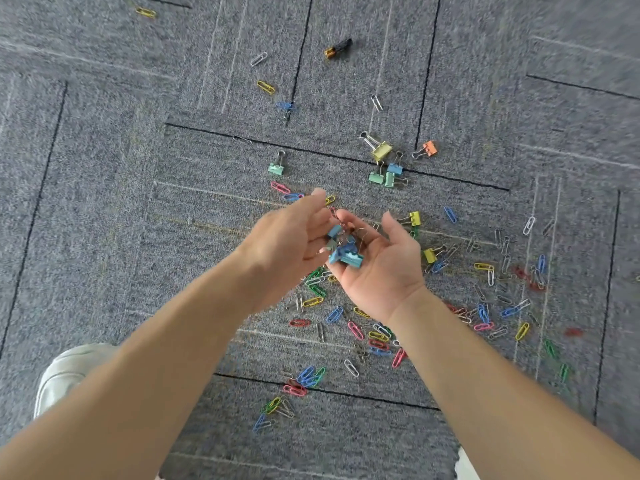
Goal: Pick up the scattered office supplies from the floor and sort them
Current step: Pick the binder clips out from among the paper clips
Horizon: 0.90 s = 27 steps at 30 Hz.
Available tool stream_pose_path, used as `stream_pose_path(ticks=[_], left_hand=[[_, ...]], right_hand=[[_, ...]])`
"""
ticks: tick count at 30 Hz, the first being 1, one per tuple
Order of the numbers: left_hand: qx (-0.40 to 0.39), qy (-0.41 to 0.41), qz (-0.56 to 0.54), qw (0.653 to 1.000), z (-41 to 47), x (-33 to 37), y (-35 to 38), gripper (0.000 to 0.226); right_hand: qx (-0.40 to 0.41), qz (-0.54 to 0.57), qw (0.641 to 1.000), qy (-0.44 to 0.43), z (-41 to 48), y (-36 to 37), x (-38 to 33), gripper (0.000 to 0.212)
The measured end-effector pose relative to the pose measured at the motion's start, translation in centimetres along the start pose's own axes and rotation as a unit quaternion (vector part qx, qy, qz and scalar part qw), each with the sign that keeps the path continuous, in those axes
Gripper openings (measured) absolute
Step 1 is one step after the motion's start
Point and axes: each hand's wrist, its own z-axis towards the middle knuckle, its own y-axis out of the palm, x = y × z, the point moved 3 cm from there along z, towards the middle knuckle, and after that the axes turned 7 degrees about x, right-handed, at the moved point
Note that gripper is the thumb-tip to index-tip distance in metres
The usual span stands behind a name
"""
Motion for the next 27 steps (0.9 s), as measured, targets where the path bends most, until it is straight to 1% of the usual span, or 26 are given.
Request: stream_pose_path(ticks=[2, 4, 6, 8, 10, 12, 14, 15, 18, 20, 22, 25, 27], left_hand=[[-0.018, -0.012, -0.007, 1.0, -0.1, 0.4, -0.8, 0.061], [-0.011, -0.01, -0.015, 1.0, 0.0, 0.9, -1.7, 0.057], [0.024, 0.008, -0.017, 1.0, 0.2, 1.2, -2.8, 0.053], [0.075, 0.045, -0.008, 0.996, 0.6, 1.5, -3.9, 0.046], [0.137, 0.094, 0.037, 0.985, 1.1, 1.9, -4.8, 0.04], [0.207, 0.148, 0.145, 0.956, 2.1, 2.4, -5.5, 0.035], [0.268, 0.21, 0.27, 0.901, 3.5, 3.2, -5.8, 0.032], [0.284, 0.239, 0.316, 0.873, 4.1, 3.6, -5.7, 0.033], [0.284, 0.281, 0.416, 0.816, 5.8, 4.9, -4.9, 0.042], [0.283, 0.274, 0.472, 0.788, 6.8, 5.2, -4.3, 0.041], [0.295, 0.261, 0.493, 0.776, 7.1, 5.4, -3.9, 0.03], [0.31, 0.247, 0.484, 0.78, 7.0, 5.5, -3.6, 0.009], [0.31, 0.249, 0.483, 0.78, 6.8, 5.4, -3.5, 0.006]], right_hand=[[0.008, 0.002, 1.0, -0.006, 0.0, 0.0, -0.2, 0.051], [0.004, 0.012, 1.0, -0.002, -0.1, 0.0, -0.3, 0.047], [-0.008, 0.015, 1.0, 0.004, -0.2, 0.0, -0.3, 0.044], [-0.011, 0.014, 1.0, 0.005, -0.3, 0.0, -0.3, 0.04], [-0.012, 0.017, 1.0, 0.01, -0.3, 0.0, -0.4, 0.034], [-0.01, 0.011, 1.0, 0.013, -0.4, 0.0, -0.6, 0.028], [-0.015, 0.002, 1.0, 0.014, -0.4, 0.1, -0.9, 0.028], [-0.021, 0.003, 1.0, 0.013, -0.4, 0.1, -1.1, 0.03], [-0.06, 0.014, 0.998, 0.006, -0.6, 0.5, -1.8, 0.036], [-0.091, 0.022, 0.996, 0.011, -0.8, 0.8, -2.1, 0.034], [-0.105, 0.025, 0.994, 0.015, -1.1, 1.0, -2.2, 0.032], [-0.098, 0.03, 0.995, 0.003, -1.0, 1.0, -2.5, 0.032], [-0.087, 0.041, 0.995, -0.005, -1.0, 0.9, -2.8, 0.034]])
